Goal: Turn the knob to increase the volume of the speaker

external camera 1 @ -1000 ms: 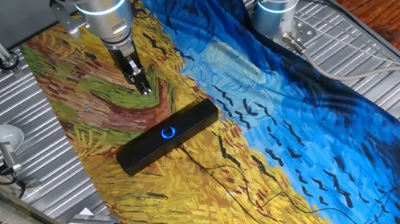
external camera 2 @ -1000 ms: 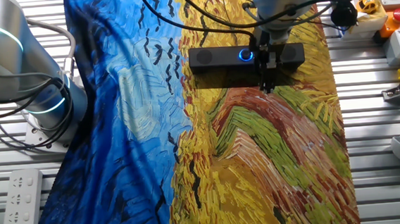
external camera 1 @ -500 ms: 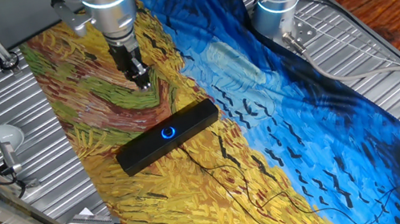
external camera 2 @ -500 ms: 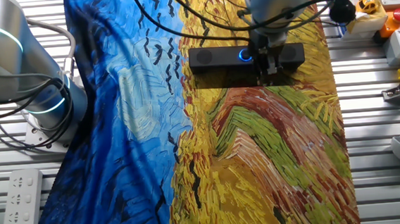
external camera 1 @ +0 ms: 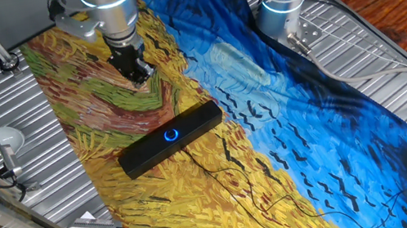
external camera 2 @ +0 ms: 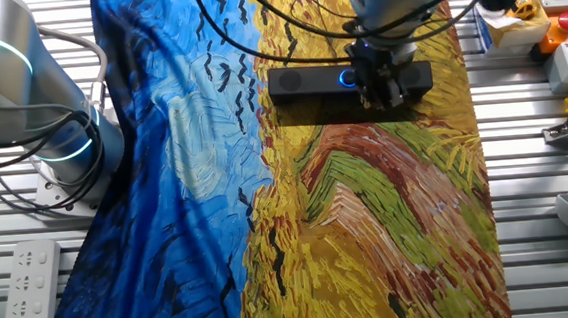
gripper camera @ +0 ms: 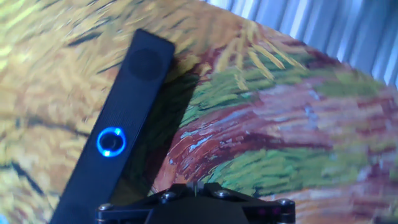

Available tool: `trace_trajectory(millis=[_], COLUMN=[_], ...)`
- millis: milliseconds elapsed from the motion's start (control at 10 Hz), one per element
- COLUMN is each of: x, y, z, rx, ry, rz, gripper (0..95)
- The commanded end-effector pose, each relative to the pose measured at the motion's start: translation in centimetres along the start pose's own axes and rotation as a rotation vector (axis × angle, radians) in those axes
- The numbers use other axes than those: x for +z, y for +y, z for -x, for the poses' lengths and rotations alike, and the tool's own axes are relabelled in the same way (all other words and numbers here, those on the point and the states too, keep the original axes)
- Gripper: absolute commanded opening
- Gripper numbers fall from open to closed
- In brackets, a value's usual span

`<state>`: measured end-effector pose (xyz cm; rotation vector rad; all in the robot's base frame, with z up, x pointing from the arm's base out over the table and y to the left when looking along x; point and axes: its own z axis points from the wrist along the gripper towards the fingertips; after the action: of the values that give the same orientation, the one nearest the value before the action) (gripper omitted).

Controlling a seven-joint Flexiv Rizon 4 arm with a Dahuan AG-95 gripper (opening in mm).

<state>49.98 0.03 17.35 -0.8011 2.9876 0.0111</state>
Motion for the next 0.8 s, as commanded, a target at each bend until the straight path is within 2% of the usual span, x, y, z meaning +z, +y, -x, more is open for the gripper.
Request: trace_trajectory(millis=[100, 400, 700, 800], x=[0.02, 0.02, 0.02, -0.02], y=[-0.01, -0.01, -0.02, -0.45], z=[0.01, 0.01, 0.02, 0.27], rx=[-0.310, -0.545, -0.577, -0.633], ry=[-0.008, -0.013, -0.015, -0.048], rz=[-0.008, -0.010, -0.011, -0.007], gripper=[0.0, 0.0, 0.0, 0.0])
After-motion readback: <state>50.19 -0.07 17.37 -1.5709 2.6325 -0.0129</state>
